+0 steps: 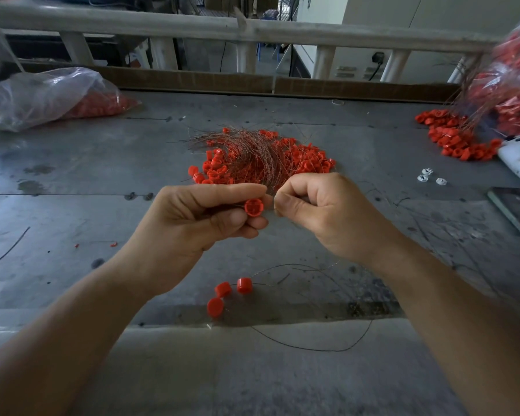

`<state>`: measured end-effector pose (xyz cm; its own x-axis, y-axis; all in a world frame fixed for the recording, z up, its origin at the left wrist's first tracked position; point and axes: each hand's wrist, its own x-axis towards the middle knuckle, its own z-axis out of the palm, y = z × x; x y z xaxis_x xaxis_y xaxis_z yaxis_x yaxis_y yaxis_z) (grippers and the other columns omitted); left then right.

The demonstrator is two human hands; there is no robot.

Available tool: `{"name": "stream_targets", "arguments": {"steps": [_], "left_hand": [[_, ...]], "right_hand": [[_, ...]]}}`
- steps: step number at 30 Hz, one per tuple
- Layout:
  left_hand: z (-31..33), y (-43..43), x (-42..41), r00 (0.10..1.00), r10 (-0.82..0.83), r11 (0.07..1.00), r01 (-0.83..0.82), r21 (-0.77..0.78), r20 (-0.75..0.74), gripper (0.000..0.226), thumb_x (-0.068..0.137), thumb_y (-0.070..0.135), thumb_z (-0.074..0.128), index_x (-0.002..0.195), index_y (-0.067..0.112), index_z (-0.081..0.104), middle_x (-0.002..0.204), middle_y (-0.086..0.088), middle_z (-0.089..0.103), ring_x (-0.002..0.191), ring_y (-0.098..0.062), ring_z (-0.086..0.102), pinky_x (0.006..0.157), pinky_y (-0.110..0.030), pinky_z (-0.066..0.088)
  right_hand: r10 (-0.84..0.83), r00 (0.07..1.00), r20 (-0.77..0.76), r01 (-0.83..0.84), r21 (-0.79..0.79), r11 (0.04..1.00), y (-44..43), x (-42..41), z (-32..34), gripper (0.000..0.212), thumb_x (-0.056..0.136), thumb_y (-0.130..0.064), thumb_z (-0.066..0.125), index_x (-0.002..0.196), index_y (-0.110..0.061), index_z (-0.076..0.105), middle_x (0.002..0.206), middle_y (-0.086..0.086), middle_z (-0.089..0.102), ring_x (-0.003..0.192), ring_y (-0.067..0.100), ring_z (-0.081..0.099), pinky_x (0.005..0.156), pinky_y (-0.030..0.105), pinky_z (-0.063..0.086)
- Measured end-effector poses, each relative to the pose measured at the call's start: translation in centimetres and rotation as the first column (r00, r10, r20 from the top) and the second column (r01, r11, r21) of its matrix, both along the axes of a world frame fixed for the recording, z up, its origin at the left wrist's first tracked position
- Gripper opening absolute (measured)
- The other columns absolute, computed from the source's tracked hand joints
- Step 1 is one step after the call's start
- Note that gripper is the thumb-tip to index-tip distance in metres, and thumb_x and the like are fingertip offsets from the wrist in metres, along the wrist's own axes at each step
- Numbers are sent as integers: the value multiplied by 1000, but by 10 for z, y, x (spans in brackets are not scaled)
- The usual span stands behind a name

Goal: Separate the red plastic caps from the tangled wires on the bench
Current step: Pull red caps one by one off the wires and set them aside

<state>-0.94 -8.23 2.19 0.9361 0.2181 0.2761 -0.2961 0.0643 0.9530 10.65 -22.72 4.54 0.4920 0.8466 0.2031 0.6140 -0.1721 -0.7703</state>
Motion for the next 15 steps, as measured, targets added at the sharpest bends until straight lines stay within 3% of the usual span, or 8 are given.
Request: {"name": "stream_targets", "arguments": {"steps": [5, 8, 11, 15], "left_hand": [[-2, 0, 1, 998, -63, 992, 62, -108, -4, 28, 63, 13, 64, 88, 19, 75, 86, -3, 74, 75, -12, 69, 65, -18, 54], [-4, 0, 1, 993, -122, 984, 121, -130, 0, 26, 66, 13, 66, 90, 16, 75, 89, -5, 73, 76, -12, 69, 66, -18, 54], [-4, 2, 1, 987, -160, 974, 158, -164, 5, 24, 68, 14, 67, 91, 14, 74, 90, -5, 73, 79, -13, 70, 67, -18, 54], [-5, 2, 1, 989, -148, 969, 143, -200, -11, 24, 66, 12, 66, 89, 13, 74, 87, -5, 73, 80, -14, 70, 68, -18, 54]], "right_hand": [[19, 1000, -17, -20, -11, 1000, 4, -2, -3, 22, 90, -24, 53, 68, -26, 56, 57, 7, 50, 52, 26, 41, 48, 41, 36], [29, 999, -15, -30, -16, 999, 7, -5, -7, 26, 89, -23, 56, 64, -28, 53, 50, -8, 44, 48, 15, 37, 47, 35, 33], [37, 999, -26, -38, -24, 999, 9, -6, -9, 25, 89, -22, 55, 65, -27, 53, 53, -6, 47, 51, 15, 41, 50, 39, 37], [6, 999, -48, -10, -80, 997, 6, -1, -6, 21, 89, -30, 52, 70, -25, 56, 46, -11, 52, 41, 5, 45, 42, 23, 39]]}}
